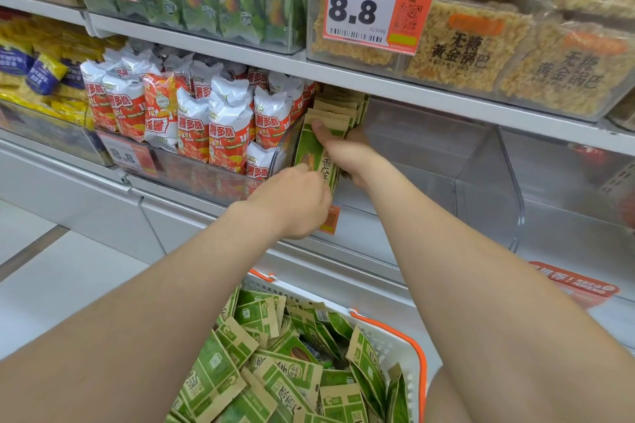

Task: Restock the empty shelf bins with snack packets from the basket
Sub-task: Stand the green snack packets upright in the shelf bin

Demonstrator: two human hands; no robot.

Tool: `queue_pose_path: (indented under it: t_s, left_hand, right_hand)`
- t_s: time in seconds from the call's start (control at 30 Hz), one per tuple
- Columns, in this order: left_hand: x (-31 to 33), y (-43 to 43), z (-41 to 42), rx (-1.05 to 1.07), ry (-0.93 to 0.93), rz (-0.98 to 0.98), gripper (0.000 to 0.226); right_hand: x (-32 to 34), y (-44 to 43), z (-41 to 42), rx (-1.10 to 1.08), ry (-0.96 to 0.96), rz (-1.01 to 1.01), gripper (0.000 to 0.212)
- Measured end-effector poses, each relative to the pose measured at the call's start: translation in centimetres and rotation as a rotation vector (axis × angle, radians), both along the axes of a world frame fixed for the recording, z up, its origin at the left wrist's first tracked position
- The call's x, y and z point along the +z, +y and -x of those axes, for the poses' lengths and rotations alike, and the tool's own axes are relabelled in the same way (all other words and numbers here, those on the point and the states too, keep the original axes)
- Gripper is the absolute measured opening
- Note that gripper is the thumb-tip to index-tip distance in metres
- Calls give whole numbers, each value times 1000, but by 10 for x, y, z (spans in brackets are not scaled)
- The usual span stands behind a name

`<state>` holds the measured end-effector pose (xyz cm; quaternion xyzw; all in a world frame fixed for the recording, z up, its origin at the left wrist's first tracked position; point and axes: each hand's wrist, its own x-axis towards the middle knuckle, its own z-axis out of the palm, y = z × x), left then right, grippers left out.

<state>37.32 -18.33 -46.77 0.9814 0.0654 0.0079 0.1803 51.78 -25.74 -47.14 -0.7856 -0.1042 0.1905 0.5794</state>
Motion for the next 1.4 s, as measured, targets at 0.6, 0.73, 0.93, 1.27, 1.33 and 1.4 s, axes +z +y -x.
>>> queue_pose_path:
  t_s: [0.6,0.73,0.93,1.27,1.33,1.4]
  left_hand:
    - [13,-8,16,-43,-35,-189,47]
    - [18,-7,28,-60,-151,-197,27]
    - [26,-6,66,35,-107,-304,21]
    - [0,6,102,-165,732,-465,36]
    - [-10,10,99,-151,721,-503,39]
    - [-17,15,94,-135,737,-498,45]
  right_hand:
    - [28,-42,48,-175,-80,255,55]
    - [28,-58,72,-24,-624,454,26]
    - [45,-77,122,330,-782,396,25]
    - [-54,-59,180,1082,-627,990,36]
    - [-83,-46,197,1184,-659,1059,39]
    - [-104,-34,215,1248,-659,1041,59]
